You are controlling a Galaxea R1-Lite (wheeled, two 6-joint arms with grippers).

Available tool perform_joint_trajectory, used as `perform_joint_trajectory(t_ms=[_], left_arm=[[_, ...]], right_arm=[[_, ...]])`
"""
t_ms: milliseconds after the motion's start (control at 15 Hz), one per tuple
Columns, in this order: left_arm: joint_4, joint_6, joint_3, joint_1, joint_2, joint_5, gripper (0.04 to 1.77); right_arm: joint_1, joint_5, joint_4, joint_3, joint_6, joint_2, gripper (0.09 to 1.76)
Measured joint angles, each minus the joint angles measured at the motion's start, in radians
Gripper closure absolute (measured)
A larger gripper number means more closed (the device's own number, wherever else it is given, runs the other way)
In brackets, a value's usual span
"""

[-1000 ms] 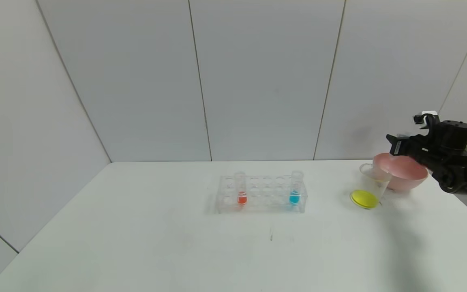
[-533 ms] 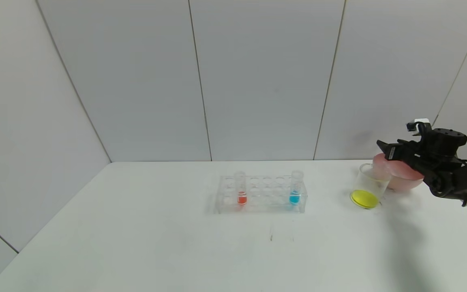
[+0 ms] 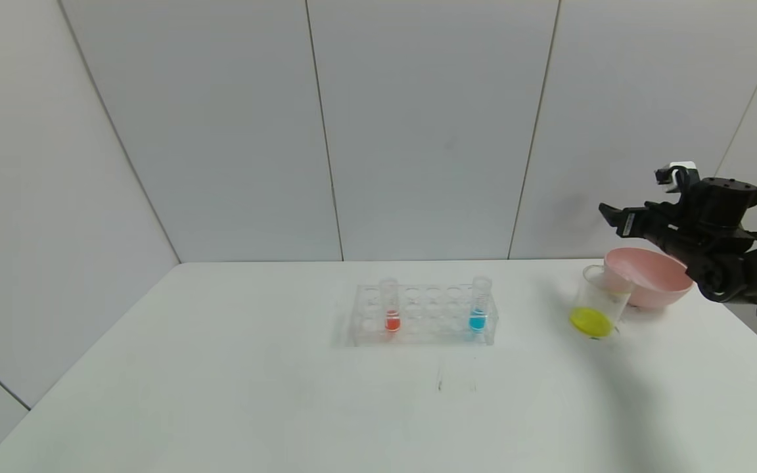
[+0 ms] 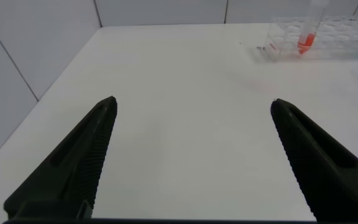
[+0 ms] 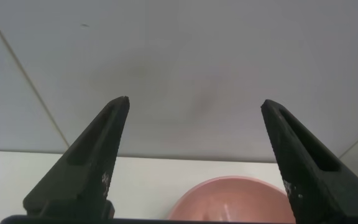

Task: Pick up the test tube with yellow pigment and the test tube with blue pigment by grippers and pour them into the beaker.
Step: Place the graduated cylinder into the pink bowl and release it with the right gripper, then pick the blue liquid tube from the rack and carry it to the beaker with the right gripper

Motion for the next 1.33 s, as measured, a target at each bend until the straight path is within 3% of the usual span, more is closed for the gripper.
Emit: perform_joint_trajectory(t_ms=[333, 800, 1133, 1333], left_arm=[[0.0, 0.0, 0.0, 0.0, 0.0, 0.0, 0.05], [0.0, 0.0, 0.0, 0.0, 0.0, 0.0, 0.05], [0.0, 0.0, 0.0, 0.0, 0.0, 0.0, 0.05], [0.0, 0.0, 0.0, 0.0, 0.0, 0.0, 0.05]], right_arm=[[0.166, -0.146, 0.004, 0.289, 0.071, -0.218, 0.23], [0.54, -0.564, -0.03, 0.746, 0.217, -0.523, 0.18], [0.776, -0.769, -0.195, 0.959, 0.248, -0.587, 0.16], [0.95, -0.916, -0.25, 1.017, 0.263, -0.581, 0.15]])
